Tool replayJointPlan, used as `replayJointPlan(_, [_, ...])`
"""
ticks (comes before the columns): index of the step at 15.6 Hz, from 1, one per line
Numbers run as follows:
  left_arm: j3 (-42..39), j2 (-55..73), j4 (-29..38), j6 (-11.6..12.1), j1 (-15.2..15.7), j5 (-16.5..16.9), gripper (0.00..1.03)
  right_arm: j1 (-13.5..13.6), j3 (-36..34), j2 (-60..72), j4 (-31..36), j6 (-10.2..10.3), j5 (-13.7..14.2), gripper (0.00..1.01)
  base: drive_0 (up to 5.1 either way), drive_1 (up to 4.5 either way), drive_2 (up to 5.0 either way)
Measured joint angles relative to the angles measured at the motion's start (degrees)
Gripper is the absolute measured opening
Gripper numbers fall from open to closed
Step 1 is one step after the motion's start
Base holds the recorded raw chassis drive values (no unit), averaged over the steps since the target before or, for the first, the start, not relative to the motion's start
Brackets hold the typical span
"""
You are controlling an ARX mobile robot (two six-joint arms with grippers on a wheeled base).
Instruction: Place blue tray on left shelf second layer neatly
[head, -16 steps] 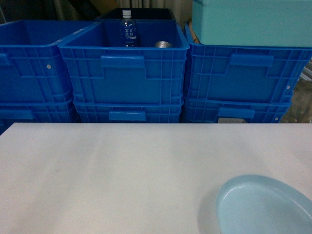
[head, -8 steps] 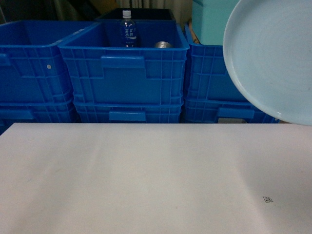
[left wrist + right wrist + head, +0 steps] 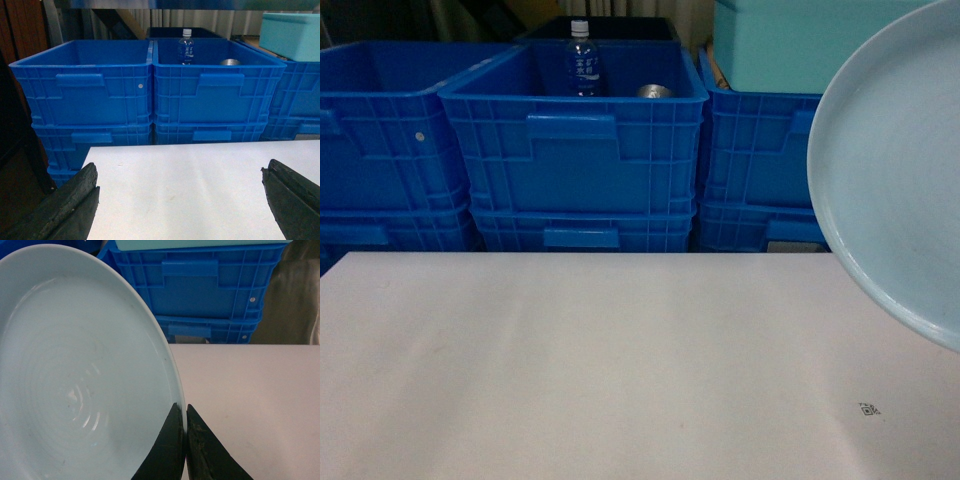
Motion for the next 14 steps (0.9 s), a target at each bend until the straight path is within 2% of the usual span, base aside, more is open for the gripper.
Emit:
replayJointPlan(6, [0.0,0.0,0.0,0.0,0.0,0.0,0.98,-0.2,0.2,-0.5,0.3,1.5,-0.9,0.02,0.0,0.00,0.0])
replayJointPlan(14, [0.0,0.0,0.0,0.0,0.0,0.0,0.98,-0.2,0.2,-0.5,0.3,1.7,-1.0,0.02,0.0,0.00,0.0])
